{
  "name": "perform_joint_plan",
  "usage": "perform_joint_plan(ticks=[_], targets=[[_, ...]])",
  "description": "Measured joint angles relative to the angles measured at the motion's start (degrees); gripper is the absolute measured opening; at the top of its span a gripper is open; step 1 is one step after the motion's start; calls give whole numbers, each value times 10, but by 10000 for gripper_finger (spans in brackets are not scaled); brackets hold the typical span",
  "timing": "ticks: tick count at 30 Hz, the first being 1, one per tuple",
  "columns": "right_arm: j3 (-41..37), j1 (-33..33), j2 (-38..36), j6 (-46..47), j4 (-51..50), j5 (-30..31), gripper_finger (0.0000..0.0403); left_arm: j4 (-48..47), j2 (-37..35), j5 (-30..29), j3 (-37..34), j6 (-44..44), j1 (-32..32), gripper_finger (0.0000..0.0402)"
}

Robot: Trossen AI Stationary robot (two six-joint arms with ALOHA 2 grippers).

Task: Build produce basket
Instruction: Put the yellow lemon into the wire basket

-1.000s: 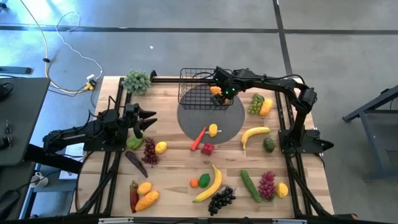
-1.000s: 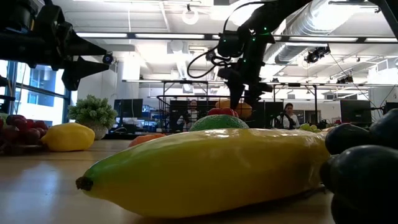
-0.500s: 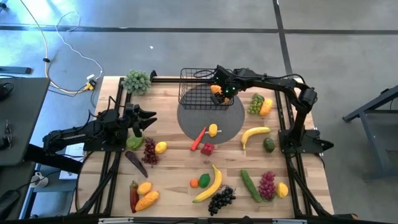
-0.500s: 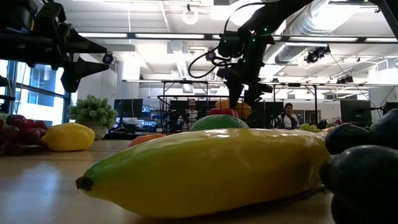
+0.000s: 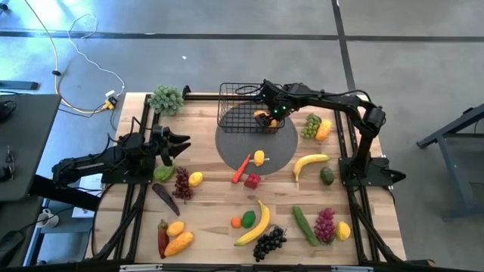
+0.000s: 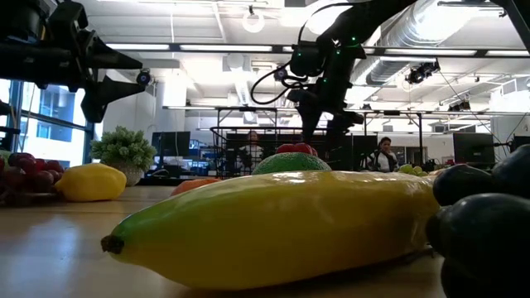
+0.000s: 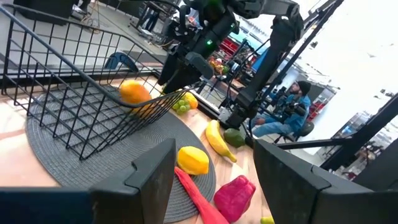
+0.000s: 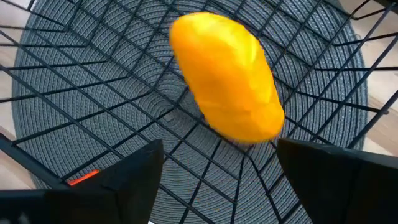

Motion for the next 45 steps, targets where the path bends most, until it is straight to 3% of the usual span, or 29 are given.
perform_joint_plan(ticks=[7,16,27,39,45], targets=[[0,0,-14,27,-1,0,298,28,0,0,3,-10,0,206],[0,17,-55,69,1,3,298,22,0,0,61,26,0,206],[1,60,-100,104,8,40,299,-172,45,12,204,36,0,206],[1,97,-108,145,8,51,299,-322,194,193,355,36,0,206],[1,104,-108,150,9,58,299,-455,257,280,424,112,-2,206]])
